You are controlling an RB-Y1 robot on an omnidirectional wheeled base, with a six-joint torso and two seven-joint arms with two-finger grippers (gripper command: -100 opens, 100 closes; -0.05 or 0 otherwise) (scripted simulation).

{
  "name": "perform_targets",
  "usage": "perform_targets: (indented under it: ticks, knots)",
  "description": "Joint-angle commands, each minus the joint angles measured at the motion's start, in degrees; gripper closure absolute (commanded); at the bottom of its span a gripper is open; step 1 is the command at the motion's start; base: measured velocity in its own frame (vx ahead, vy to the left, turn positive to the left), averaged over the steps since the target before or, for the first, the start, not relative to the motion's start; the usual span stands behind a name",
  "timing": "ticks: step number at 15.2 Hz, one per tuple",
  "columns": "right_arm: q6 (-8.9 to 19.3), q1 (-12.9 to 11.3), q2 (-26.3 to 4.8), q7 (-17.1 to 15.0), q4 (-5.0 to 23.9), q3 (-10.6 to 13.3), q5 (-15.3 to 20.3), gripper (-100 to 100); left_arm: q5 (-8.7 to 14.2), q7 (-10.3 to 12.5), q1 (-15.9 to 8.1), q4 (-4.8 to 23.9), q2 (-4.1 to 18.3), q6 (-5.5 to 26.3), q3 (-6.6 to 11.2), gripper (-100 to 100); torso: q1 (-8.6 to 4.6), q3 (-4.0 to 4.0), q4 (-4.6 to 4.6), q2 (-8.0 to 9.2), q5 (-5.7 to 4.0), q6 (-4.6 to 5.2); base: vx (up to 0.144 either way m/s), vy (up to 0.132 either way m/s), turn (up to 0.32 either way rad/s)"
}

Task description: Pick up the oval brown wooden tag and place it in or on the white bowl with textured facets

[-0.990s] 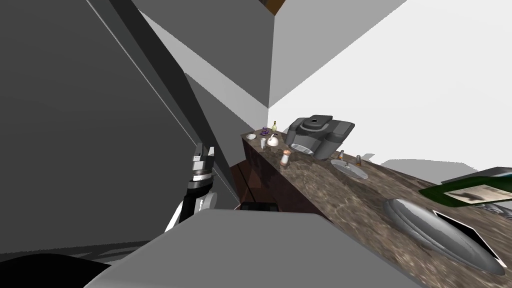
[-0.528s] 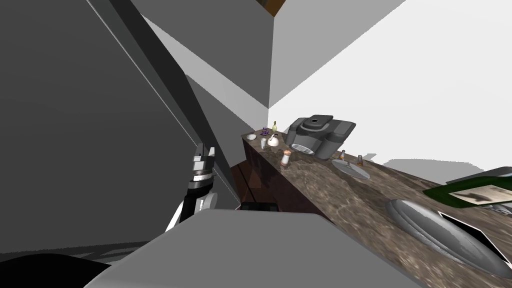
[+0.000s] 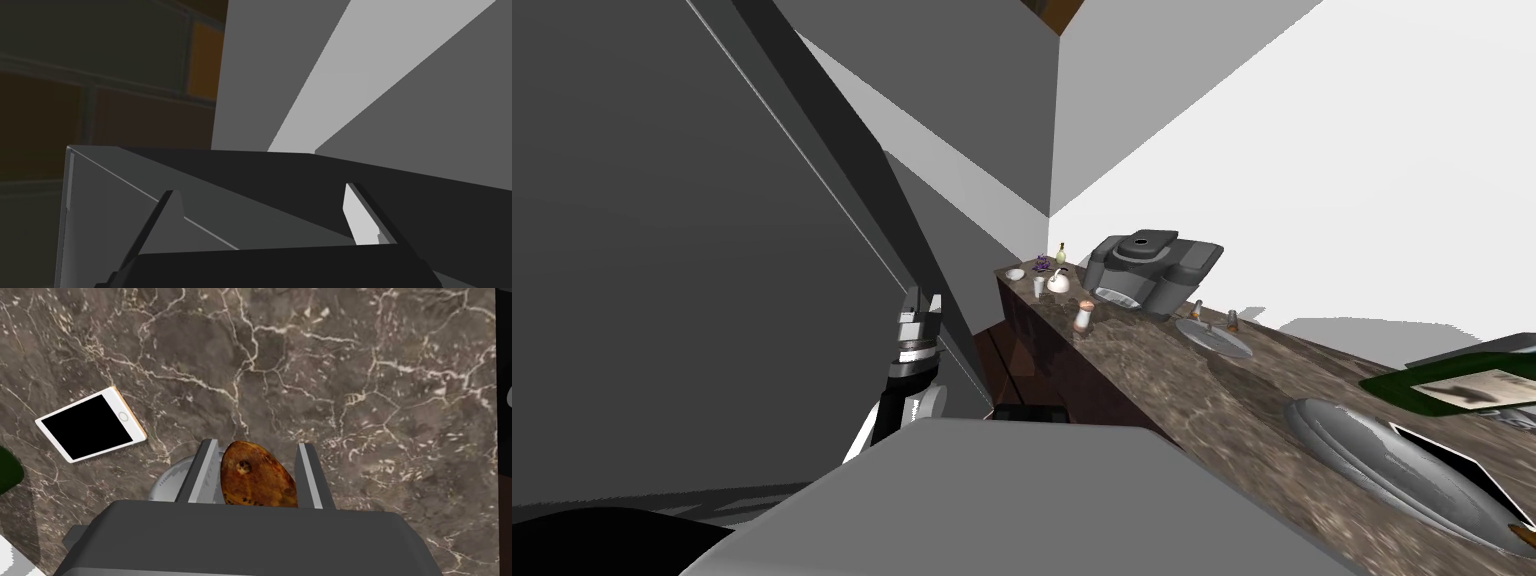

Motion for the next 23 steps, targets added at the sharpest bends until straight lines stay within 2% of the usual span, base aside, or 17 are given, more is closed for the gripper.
perform_targets:
  ticks: [1,4,5,9,10,11,12,13,14,15,19,20,21,22,23]
  knots:
    - [-1.64,0.70,-1.31,0.09,1.23,-1.44,0.05,100,0.00,0.00,0.00,0.00,0.00,0.00,0.00,0,0.00,0.00,0.00,0.00,0.00,0.00,0.004,-0.004,0.014]
    - [-3.24,0.75,-2.85,0.38,2.67,-2.30,0.06,100,0.00,0.00,0.00,0.00,0.00,0.00,0.00,0,0.00,-0.03,-0.01,-0.05,-0.01,-0.04,0.004,-0.004,0.013]
    - [-4.93,0.63,-4.55,0.84,4.18,-3.55,0.18,100,0.00,0.00,0.00,0.00,0.00,0.00,0.00,0,0.01,-0.02,-0.01,-0.04,-0.02,0.00,0.000,0.000,0.000]
    - [-4.93,0.63,-4.55,0.84,4.18,-3.55,0.18,100,0.00,0.00,0.00,0.00,0.00,0.00,0.00,0,0.00,-0.02,-0.01,-0.03,-0.02,0.03,0.005,-0.006,0.006]
    - [-6.62,0.39,-6.28,1.40,5.69,-4.72,0.37,100,0.00,0.00,0.00,0.00,0.00,0.00,0.00,0,-0.01,0.00,-0.01,0.00,-0.03,0.07,0.026,-0.005,-0.041]
    - [-6.62,0.39,-6.15,1.40,5.69,-5.43,2.32,100,0.00,0.00,0.01,-0.01,0.00,-0.01,-0.01,0,0.02,-0.02,0.00,-0.04,0.02,0.06,0.040,-0.003,-0.057]
    - [-6.62,0.39,-6.28,1.40,5.69,-5.68,2.64,100,0.00,0.00,0.01,-0.01,0.00,-0.01,-0.01,0,0.04,-0.06,-0.03,-0.11,0.02,0.01,0.020,-0.010,-0.003]
    - [-6.62,0.39,-6.28,1.40,5.69,-4.72,1.15,100,0.00,0.00,0.01,-0.01,0.00,-0.01,-0.01,0,0.03,-0.08,-0.04,-0.12,-0.01,0.00,0.009,-0.011,0.012]
    - [-6.62,0.39,-6.28,1.40,5.69,-4.72,0.37,100,0.00,0.00,0.01,-0.01,0.00,-0.01,-0.01,0,0.02,-0.06,-0.04,-0.10,-0.02,0.02,0.006,-0.007,0.003]
    - [-8.23,0.03,-7.97,2.03,7.12,-5.87,0.61,100,0.00,0.00,0.01,-0.01,0.00,-0.01,-0.01,0,0.02,-0.05,-0.03,-0.07,-0.03,0.04,0.011,-0.011,-0.037]
    - [-8.23,0.03,-7.97,2.03,7.12,-5.87,0.61,100,0.00,0.00,0.01,-0.01,0.00,-0.01,-0.01,0,0.03,-0.05,-0.03,-0.08,-0.01,0.02,0.010,-0.008,0.003]
    - [-10.30,-0.55,-10.19,2.97,8.96,-7.42,1.00,100,0.00,0.00,0.01,-0.01,0.00,-0.01,-0.01,0,0.04,-0.03,-0.02,-0.05,-0.01,0.05,0.005,-0.016,-0.048]
    - [-10.30,-0.55,-10.19,2.97,8.96,-7.42,1.00,100,0.00,0.00,0.01,-0.01,0.00,-0.01,-0.01,0,0.03,-0.03,-0.01,-0.05,0.03,0.00,0.009,-0.031,-0.038]
    - [-10.30,-0.55,-10.19,2.97,8.96,-7.42,2.70,100,0.00,0.00,0.01,-0.01,0.00,-0.01,-0.01,0,0.01,-0.04,-0.01,-0.06,0.04,-0.03,0.009,-0.028,0.009]
    - [-10.30,-0.55,-10.19,2.97,8.96,-7.42,2.45,100,0.00,0.00,0.01,-0.01,0.00,-0.01,-0.01,0,-0.01,-0.05,-0.03,-0.08,0.01,-0.01,0.005,-0.018,0.019]
